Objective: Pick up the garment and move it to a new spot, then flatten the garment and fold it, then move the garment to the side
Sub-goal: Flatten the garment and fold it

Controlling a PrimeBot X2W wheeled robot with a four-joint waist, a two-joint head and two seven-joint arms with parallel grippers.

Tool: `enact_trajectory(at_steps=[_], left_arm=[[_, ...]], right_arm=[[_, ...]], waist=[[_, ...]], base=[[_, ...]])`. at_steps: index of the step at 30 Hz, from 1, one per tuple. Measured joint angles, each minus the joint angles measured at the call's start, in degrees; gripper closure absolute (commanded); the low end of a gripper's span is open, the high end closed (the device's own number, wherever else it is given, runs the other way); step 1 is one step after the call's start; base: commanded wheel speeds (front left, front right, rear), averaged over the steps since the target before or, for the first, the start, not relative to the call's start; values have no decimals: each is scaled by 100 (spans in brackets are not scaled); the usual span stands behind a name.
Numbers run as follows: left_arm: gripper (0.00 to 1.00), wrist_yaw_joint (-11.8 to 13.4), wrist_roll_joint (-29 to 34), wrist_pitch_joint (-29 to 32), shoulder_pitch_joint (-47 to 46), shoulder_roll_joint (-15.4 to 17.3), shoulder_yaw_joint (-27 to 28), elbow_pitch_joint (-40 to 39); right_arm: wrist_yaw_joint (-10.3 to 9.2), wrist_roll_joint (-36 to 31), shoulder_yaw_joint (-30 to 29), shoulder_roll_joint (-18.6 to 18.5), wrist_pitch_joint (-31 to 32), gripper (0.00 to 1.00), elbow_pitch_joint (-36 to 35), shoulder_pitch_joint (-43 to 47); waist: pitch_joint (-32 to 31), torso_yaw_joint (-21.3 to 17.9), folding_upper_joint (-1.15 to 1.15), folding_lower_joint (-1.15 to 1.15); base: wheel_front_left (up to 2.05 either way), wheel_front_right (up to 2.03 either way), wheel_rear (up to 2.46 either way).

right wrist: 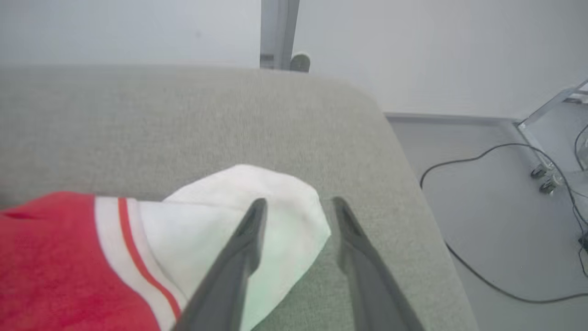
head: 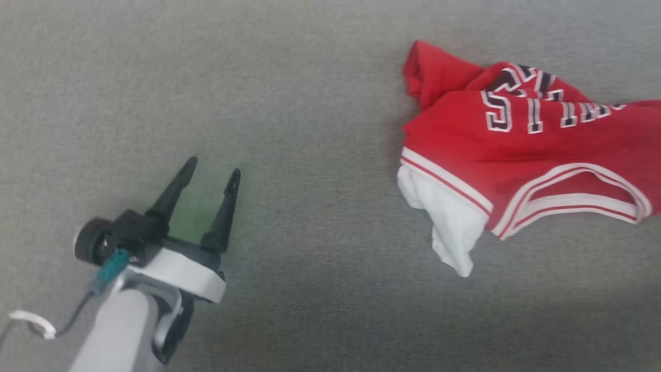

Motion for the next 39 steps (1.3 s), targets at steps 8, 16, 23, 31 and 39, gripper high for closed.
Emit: enact_trajectory(at_steps=[8,16,23,31,39], left_arm=[[0,0,-1461,633,-1042,1254,-1621,109],[0,1,-4105,3208,-2347,1940,-3526,-171],[0,0,-5234,3964,-3164,1941,-4162,119],[0,0,-5998,4319,-3656,1903,-4579,415],[100,0,-6403,4328,-3858,2098,-4809,396]], right_arm=[[-1,-324,-381,357,-1285,0,-491,192],[-3,-435,-502,910,-1381,0,-1430,438],[-3,-619,-737,1285,-1201,0,-2109,674],[-3,-811,-868,1670,-1044,0,-2415,886],[-3,-945,-1005,1809,-982,0,-2559,971]], waist=[[-344,-400,0,0],[-458,-919,0,0],[-247,-1343,0,0],[97,-1744,0,0],[187,-1797,0,0]], base=[[0,0,0],[0,0,0],[0,0,0],[0,0,0],[0,0,0]])
